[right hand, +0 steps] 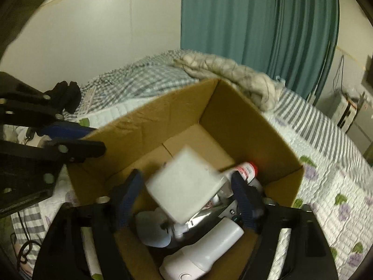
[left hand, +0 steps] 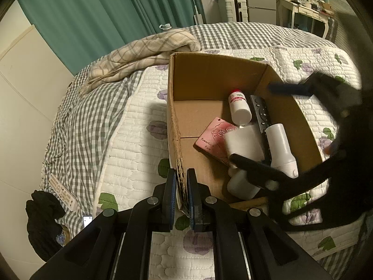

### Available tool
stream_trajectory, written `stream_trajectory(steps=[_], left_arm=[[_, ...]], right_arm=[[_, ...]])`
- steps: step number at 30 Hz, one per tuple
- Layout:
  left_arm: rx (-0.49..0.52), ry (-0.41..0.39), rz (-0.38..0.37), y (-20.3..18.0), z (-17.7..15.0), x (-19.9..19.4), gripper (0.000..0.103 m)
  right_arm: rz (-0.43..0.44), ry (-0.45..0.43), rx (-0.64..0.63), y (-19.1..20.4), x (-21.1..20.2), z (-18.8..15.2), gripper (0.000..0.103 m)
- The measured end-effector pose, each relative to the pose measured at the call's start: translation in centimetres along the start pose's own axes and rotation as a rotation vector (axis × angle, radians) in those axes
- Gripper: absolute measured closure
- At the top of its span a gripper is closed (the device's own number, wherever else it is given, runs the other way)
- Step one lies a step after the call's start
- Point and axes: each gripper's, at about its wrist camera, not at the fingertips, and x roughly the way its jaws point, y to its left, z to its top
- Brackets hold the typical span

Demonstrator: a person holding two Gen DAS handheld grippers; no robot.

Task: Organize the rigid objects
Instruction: 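Carry the large white charger into the box and release it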

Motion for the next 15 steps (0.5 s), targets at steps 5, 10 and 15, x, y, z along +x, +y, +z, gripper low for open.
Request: stream_trajectory(steps=[5, 10, 15], left_arm=[[0.002, -0.006, -0.001, -0.1, 0.1, -0.1, 0.095], [0.002, -0.007, 0.001, 0.0, 0.0, -0.1, 0.095], [0.001, -0.007, 0.006, 0.0, 0.0, -0.1, 0.095]], right_arm=[[-0.106, -0.081, 0.004, -2.5, -3.2, 0.3, 0.002], [-0.172, -0.164, 0.117, -7.7, -7.0, -0.4, 0.002], [-0.276, -0.192, 0.166, -12.1, -9.8, -1.4, 0.002]])
